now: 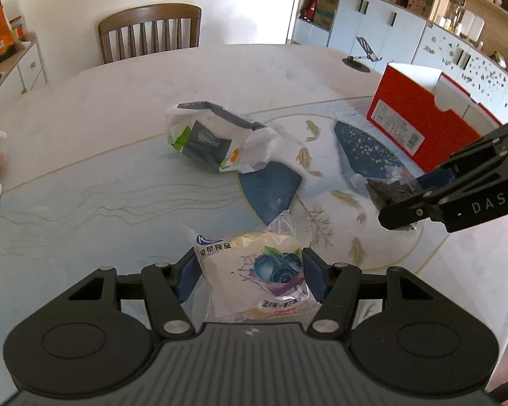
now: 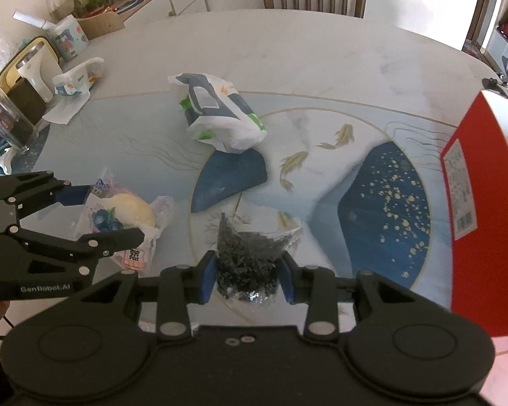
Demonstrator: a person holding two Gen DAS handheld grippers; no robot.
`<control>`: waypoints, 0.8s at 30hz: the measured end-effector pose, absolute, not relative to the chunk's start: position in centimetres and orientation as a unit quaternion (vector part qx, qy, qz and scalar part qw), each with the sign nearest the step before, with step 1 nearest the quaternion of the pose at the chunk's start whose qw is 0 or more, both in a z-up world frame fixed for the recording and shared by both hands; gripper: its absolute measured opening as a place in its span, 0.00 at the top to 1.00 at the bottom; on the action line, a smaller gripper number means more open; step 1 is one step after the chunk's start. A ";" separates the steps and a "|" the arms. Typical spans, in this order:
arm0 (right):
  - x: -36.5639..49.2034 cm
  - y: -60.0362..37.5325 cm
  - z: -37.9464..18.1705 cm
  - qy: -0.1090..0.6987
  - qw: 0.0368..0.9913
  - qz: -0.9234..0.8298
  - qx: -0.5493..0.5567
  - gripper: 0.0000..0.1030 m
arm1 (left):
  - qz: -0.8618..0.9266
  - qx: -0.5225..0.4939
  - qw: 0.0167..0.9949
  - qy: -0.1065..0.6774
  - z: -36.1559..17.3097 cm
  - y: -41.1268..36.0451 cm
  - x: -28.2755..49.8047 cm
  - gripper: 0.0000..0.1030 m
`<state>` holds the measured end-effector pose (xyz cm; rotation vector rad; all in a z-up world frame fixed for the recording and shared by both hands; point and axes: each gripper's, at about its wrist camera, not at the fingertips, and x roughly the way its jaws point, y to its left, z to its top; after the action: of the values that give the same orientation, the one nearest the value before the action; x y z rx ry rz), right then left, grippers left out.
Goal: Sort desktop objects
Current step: 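Carry the seaweed bag and blueberry packet over the shoebox with both tools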
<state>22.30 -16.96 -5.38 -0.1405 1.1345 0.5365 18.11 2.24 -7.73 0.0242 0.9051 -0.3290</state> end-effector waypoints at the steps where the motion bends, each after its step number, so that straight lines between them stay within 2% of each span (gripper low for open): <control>1: 22.2 -17.2 -5.2 0.529 0.808 0.251 -0.065 0.64 | -0.159 0.010 0.887 0.434 -7.5 2.2 18.0 0.39; 24: 18.2 -23.8 0.3 0.491 0.835 0.246 -0.034 0.64 | -0.186 -0.002 0.895 0.406 -1.1 -1.3 14.3 0.39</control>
<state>18.17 -23.79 0.27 -0.0710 1.0399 0.5206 14.29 -1.33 -1.08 -0.0047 0.8410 -0.3851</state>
